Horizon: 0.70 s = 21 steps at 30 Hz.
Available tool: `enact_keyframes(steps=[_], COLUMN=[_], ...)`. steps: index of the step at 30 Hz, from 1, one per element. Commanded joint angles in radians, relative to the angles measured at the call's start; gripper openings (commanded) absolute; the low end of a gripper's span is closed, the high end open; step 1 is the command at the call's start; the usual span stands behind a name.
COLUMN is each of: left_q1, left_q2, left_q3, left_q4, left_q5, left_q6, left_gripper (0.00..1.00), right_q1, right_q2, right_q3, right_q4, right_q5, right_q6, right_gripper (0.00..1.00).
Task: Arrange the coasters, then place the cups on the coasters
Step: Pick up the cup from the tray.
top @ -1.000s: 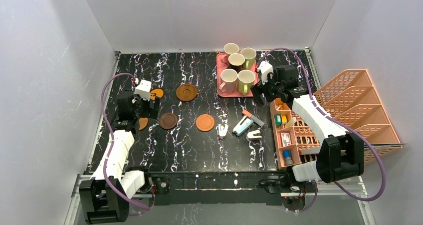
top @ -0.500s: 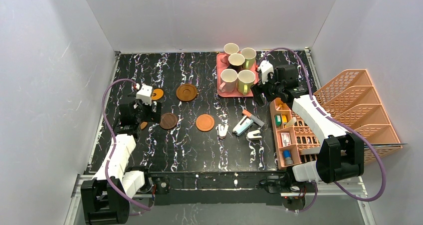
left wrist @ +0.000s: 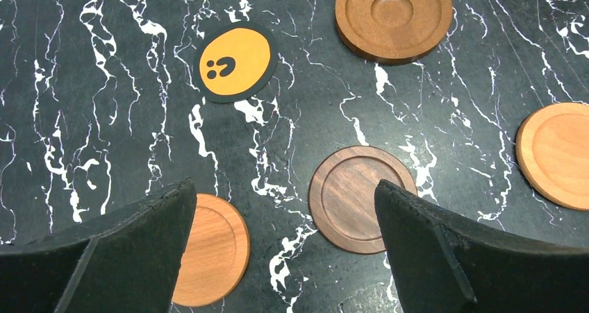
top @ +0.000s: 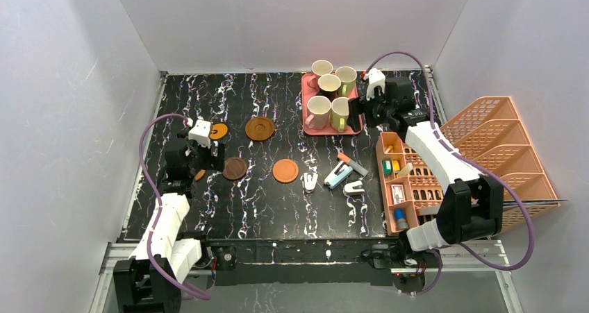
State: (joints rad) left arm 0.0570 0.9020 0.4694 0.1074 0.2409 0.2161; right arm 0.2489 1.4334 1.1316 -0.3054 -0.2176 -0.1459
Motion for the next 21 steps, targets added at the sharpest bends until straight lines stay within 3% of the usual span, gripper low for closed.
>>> enact_keyframes(steps=[1, 4, 8, 21], left_q1=[0.006, 0.006, 0.006, 0.006], left_q2=[-0.016, -0.015, -0.025, -0.033], left_q3=[-0.013, -0.010, -0.017, -0.023], left_q4=[0.019, 0.014, 0.012, 0.010], left_q5=[0.036, 0.042, 0.082, 0.128], left_q6=[-0.001, 0.002, 0.006, 0.020], left_gripper=[0.98, 0.98, 0.98, 0.98], right_q1=[-0.002, -0.002, -0.002, -0.002], right_q2=[0.009, 0.018, 0.012, 0.013], right_q3=[0.081, 0.094, 0.062, -0.044], right_q4=[0.043, 0.034, 0.083, 0.229], right_q5=[-0.010, -0.106, -0.140, -0.020], right_q6=[0.056, -0.023, -0.008, 0.092], right_gripper=[0.98, 0.98, 0.98, 0.98])
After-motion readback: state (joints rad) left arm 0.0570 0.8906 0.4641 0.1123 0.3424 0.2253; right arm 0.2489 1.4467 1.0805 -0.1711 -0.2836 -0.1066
